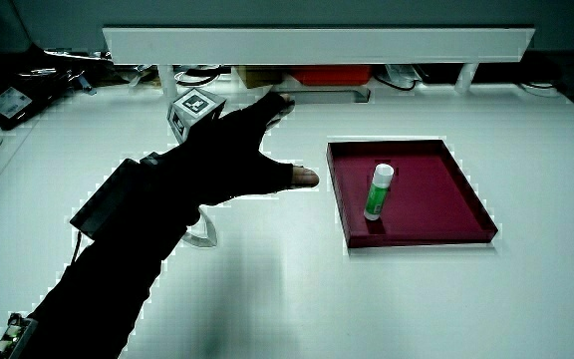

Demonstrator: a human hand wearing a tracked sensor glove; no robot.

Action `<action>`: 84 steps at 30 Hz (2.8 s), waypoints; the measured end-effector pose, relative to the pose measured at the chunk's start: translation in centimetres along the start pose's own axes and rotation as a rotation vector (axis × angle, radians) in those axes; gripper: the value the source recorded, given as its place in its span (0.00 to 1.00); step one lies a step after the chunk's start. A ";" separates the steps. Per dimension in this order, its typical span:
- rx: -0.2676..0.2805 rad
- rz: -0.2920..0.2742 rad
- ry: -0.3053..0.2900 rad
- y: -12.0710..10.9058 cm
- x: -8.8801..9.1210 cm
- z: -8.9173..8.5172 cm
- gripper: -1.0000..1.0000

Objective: Pick glue stick

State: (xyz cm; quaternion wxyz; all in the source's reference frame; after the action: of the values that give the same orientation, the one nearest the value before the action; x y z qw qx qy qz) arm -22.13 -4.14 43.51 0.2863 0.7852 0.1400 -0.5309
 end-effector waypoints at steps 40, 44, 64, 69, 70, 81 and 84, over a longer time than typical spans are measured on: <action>-0.082 0.116 -0.085 9.9 -3.7 -10.4 0.50; -0.077 0.106 -0.078 10.1 -3.7 -10.7 0.50; 0.147 0.063 -0.079 9.2 -3.5 -10.1 0.81; 0.160 0.066 -0.072 9.1 -3.5 -10.1 0.89; 0.161 0.069 -0.070 9.1 -3.5 -10.1 0.90; 0.174 0.057 -0.092 8.9 -3.4 -10.1 1.00; 0.177 0.040 -0.096 8.8 -3.2 -9.9 1.00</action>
State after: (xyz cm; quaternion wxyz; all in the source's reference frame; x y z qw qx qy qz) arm -11.35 -5.00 51.76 0.2328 0.7837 0.0628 -0.5724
